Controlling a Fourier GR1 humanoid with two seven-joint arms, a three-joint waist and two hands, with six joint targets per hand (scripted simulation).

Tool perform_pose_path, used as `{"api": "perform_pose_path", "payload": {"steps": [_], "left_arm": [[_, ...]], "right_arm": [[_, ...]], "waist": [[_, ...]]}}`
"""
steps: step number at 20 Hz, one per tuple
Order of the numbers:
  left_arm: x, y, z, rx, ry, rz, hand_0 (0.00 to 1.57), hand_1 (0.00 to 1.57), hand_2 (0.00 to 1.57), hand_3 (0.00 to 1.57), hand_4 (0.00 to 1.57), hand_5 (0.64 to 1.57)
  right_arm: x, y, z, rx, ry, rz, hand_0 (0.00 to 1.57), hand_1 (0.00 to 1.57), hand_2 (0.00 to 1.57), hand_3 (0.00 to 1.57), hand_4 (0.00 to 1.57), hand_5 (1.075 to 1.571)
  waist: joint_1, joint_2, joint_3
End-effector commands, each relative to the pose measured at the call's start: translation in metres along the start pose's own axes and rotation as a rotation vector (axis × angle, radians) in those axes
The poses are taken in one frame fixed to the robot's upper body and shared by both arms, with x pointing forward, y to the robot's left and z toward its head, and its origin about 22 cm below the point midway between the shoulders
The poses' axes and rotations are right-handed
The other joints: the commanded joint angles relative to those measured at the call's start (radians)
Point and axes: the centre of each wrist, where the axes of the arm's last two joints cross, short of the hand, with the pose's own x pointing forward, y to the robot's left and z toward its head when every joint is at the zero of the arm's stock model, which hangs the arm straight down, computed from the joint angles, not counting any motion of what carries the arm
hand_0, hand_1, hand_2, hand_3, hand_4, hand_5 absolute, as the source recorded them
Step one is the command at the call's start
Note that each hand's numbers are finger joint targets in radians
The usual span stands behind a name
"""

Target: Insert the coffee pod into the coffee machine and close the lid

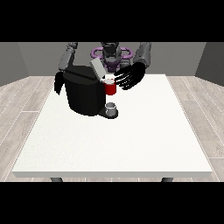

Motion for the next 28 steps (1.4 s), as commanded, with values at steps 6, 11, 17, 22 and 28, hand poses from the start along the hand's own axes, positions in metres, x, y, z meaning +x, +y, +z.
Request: {"api": "perform_pose_path", "payload": {"steps": [6,11,17,22,28], "left_arm": [[-0.107,-0.105,0.074,-0.083,0.074,0.381,0.0,0.0,0.0,0.0,0.0,1.571],[-0.169,-0.138,0.148,-0.063,0.176,0.553,0.0,0.0,0.0,0.0,0.23,1.571],[-0.225,-0.148,0.252,-0.055,0.41,0.596,0.0,0.0,0.0,0.0,0.34,1.571],[-0.238,-0.15,0.294,-0.041,0.496,0.638,0.0,0.0,0.0,0.0,0.33,1.571],[-0.232,-0.147,0.293,-0.011,0.464,0.648,0.0,0.0,0.0,0.0,0.28,1.571]], "right_arm": [[-0.05,-0.025,0.084,-0.098,0.153,-0.03,0.0,0.0,0.0,0.0,0.23,1.571],[-0.055,0.006,0.103,-0.016,0.179,-0.007,0.0,0.0,0.0,0.0,0.0,1.571],[-0.038,0.05,0.107,0.102,0.223,0.03,0.0,0.0,0.0,0.0,0.01,1.571],[-0.012,0.1,0.099,0.197,0.153,0.031,0.0,0.0,0.0,0.0,0.27,1.571],[0.043,0.112,0.075,0.203,0.006,0.089,0.0,0.0,0.0,0.0,0.2,1.571]], "waist": [[0.139,-0.255,-0.0012],[0.148,-0.409,-0.0026],[0.092,-0.615,-0.003],[0.095,-0.676,-0.0016],[0.11,-0.655,-0.0007]]}}
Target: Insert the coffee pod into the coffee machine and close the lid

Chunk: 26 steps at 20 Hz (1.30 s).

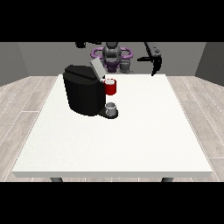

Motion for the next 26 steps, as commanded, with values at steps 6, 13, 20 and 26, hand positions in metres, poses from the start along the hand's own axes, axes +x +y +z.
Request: {"api": "perform_pose_path", "payload": {"steps": [6,13,20,26], "left_arm": [[0.021,0.0,0.002,-0.056,-0.171,-0.004,0.0,0.0,0.0,0.0,0.13,1.571],[0.046,-0.031,-0.011,-0.154,-0.253,0.031,0.0,0.0,0.0,0.0,0.18,1.571],[0.069,-0.038,-0.016,-0.157,-0.351,-0.033,0.0,0.0,0.0,0.0,0.23,1.571],[0.057,-0.028,-0.007,-0.114,-0.391,-0.039,0.0,0.0,0.0,0.0,0.36,1.571]], "right_arm": [[0.054,0.02,-0.018,-0.081,-0.148,0.099,0.0,0.0,0.0,0.0,0.44,1.571],[0.064,0.0,-0.058,-0.164,-0.167,0.186,0.0,0.0,0.0,0.0,0.28,1.571],[0.077,0.001,-0.089,-0.186,-0.194,0.229,0.0,0.0,0.0,0.0,0.34,1.571],[0.089,-0.011,-0.114,-0.221,-0.192,0.208,0.0,0.0,0.0,0.0,0.41,1.571]], "waist": [[0.086,0.173,0.0008],[0.189,0.253,0.0011],[0.197,0.324,0.0011],[0.178,0.389,0.0007]]}}
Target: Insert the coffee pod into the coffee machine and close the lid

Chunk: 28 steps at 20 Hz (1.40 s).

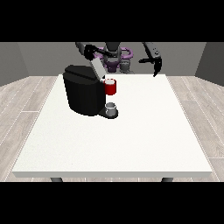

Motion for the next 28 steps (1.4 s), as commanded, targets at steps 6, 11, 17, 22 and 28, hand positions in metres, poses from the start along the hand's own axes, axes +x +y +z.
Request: {"api": "perform_pose_path", "payload": {"steps": [6,11,17,22,28], "left_arm": [[0.015,0.009,-0.008,0.02,-0.031,0.005,0.0,0.0,0.0,0.0,0.31,1.571],[0.006,-0.004,0.005,0.016,-0.037,0.002,0.0,0.0,0.0,0.0,0.37,1.571],[0.028,0.002,-0.012,-0.041,-0.059,-0.014,0.0,0.0,0.0,0.0,0.34,1.571],[0.015,0.003,-0.01,0.024,-0.023,-0.003,0.0,0.0,0.0,0.0,0.36,1.571],[0.021,0.026,-0.02,0.034,-0.063,0.009,0.0,0.0,0.0,0.0,0.35,1.571]], "right_arm": [[-0.004,-0.015,-0.033,-0.031,0.023,-0.009,0.0,0.0,0.0,0.0,0.41,1.571],[-0.02,-0.035,-0.04,-0.076,0.036,0.005,0.0,0.0,0.0,0.0,0.43,1.571],[-0.025,-0.039,-0.046,-0.084,0.021,0.011,0.0,0.0,0.0,0.0,0.43,1.571],[-0.014,0.002,-0.046,-0.021,0.039,0.014,0.0,0.0,0.0,0.0,0.4,1.571],[0.005,-0.001,-0.07,0.026,-0.031,0.026,0.0,0.0,0.0,0.0,0.4,1.571]], "waist": [[-0.005,0.042,-0.0002],[0.026,0.082,-0.0002],[0.054,0.102,0.0001],[0.026,0.073,-0.0003],[0.028,0.13,-0.0004]]}}
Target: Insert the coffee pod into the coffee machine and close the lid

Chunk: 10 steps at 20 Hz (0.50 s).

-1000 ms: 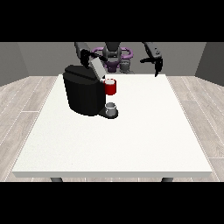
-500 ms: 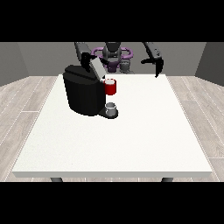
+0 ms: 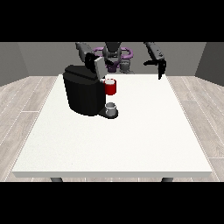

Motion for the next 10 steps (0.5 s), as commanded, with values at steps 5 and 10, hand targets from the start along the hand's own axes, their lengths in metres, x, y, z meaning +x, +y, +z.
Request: {"api": "perform_pose_path", "payload": {"steps": [5,10], "left_arm": [[-0.002,0.01,-0.004,0.0,0.007,0.031,0.0,0.0,0.0,0.0,0.37,1.571],[-0.004,0.012,0.001,-0.039,0.008,0.002,0.0,0.0,0.0,0.0,0.39,1.571]], "right_arm": [[0.016,0.042,-0.013,0.088,0.003,0.041,0.0,0.0,0.0,0.0,0.42,1.571],[0.035,0.031,-0.043,0.069,0.009,0.117,0.0,0.0,0.0,0.0,0.37,1.571]], "waist": [[0.024,0.003,0.0035],[0.059,0.028,0.0035]]}}
